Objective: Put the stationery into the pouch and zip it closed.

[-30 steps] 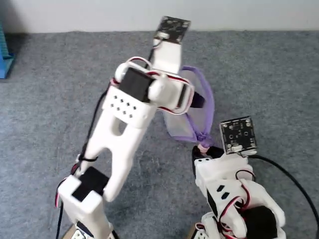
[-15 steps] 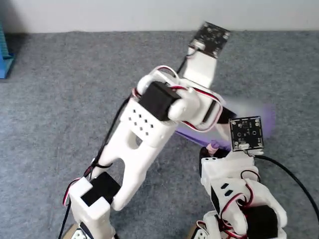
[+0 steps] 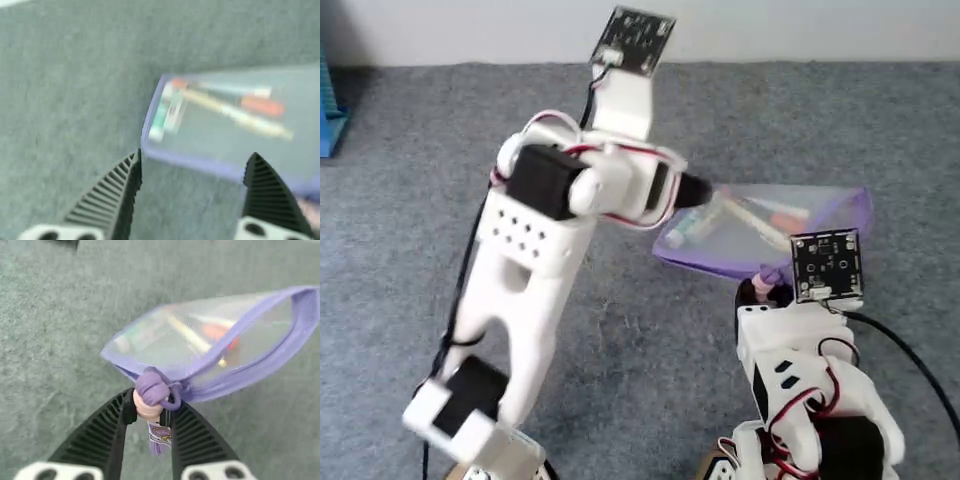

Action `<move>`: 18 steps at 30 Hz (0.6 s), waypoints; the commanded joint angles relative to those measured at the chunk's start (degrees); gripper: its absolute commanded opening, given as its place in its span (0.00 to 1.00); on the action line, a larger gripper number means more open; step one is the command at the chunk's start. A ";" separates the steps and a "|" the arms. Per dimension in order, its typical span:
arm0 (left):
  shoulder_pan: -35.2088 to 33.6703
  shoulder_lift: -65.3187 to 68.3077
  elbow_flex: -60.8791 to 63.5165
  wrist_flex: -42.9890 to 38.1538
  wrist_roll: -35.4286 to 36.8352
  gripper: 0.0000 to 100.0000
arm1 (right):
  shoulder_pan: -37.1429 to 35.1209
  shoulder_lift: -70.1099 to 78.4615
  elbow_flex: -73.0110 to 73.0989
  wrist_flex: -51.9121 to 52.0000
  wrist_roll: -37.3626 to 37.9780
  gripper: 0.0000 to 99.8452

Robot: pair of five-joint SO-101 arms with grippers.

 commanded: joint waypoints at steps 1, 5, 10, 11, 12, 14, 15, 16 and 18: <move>0.18 -9.85 12.70 1.05 -0.79 0.33 | 0.57 0.31 -3.52 -3.56 4.31 0.01; 2.55 -16.44 27.12 -0.62 1.32 0.44 | 0.31 0.40 -3.52 -5.58 7.65 0.01; 3.78 -21.45 40.57 -9.49 2.11 0.51 | 0.31 0.40 -3.52 -5.76 9.49 0.01; 3.96 -22.33 42.77 -11.69 2.11 0.51 | 0.31 0.40 -3.52 -5.76 9.67 0.01; 4.48 -22.95 44.62 -13.89 2.29 0.51 | 0.31 0.40 -3.52 -5.76 9.67 0.01; 5.01 -24.00 47.60 -18.20 2.46 0.51 | 0.40 0.40 -3.52 -5.76 9.67 0.01; 5.19 -24.18 48.84 -20.75 2.55 0.51 | 0.48 0.40 -3.52 -5.76 9.67 0.01; 5.19 -24.26 49.89 -23.30 3.16 0.51 | 0.48 0.40 -3.52 -5.76 9.67 0.01; 5.19 -24.35 52.26 -28.13 3.34 0.51 | 0.48 0.40 -3.52 -5.76 9.58 0.01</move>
